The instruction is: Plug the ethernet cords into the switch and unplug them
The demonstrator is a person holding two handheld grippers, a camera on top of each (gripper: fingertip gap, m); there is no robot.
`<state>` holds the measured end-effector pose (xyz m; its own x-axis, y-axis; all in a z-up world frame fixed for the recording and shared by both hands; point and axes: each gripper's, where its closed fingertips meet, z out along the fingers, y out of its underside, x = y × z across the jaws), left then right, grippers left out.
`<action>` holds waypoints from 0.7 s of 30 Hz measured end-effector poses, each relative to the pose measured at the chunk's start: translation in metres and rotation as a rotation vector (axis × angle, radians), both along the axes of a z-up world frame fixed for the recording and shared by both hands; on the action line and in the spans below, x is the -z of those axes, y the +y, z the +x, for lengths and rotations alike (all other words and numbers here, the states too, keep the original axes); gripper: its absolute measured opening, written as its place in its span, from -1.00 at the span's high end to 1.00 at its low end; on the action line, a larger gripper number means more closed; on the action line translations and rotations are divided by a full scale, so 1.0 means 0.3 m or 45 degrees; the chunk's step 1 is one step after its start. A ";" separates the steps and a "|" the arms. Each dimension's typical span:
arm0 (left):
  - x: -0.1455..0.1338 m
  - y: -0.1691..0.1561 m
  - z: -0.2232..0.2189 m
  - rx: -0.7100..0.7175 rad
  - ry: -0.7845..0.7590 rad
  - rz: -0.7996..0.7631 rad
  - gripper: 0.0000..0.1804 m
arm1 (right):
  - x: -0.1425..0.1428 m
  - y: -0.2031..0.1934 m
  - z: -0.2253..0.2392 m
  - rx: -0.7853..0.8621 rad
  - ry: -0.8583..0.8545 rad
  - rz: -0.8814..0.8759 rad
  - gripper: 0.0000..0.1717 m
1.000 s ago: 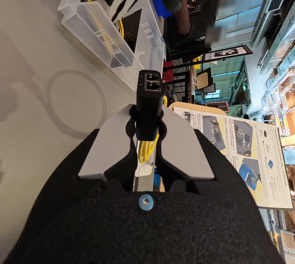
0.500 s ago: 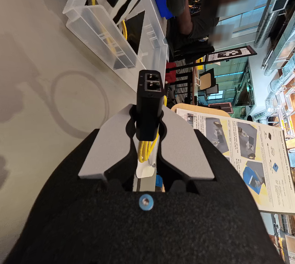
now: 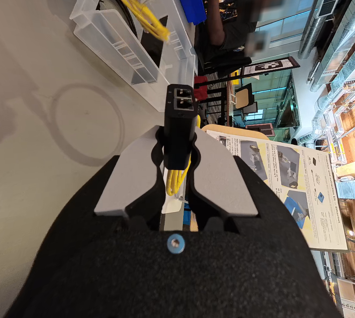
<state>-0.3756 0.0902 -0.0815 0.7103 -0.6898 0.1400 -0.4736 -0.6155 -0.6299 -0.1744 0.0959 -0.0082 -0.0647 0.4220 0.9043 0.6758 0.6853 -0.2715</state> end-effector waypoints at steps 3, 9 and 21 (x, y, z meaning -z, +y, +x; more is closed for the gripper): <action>-0.133 -0.112 0.080 0.073 -0.140 0.060 0.95 | -0.002 0.001 0.001 0.003 -0.002 0.011 0.71; -0.048 -0.343 0.245 0.211 0.045 0.072 0.95 | -0.030 0.001 0.017 0.011 0.022 0.032 0.71; 0.297 -0.477 0.468 0.379 0.173 0.176 0.96 | -0.036 0.003 0.024 0.015 0.025 0.037 0.72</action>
<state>-0.2354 -0.0530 -0.1704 0.4813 -0.8751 -0.0508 -0.7045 -0.3516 -0.6165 -0.1672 0.0967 0.0027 -0.0423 0.3963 0.9172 0.6786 0.6851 -0.2647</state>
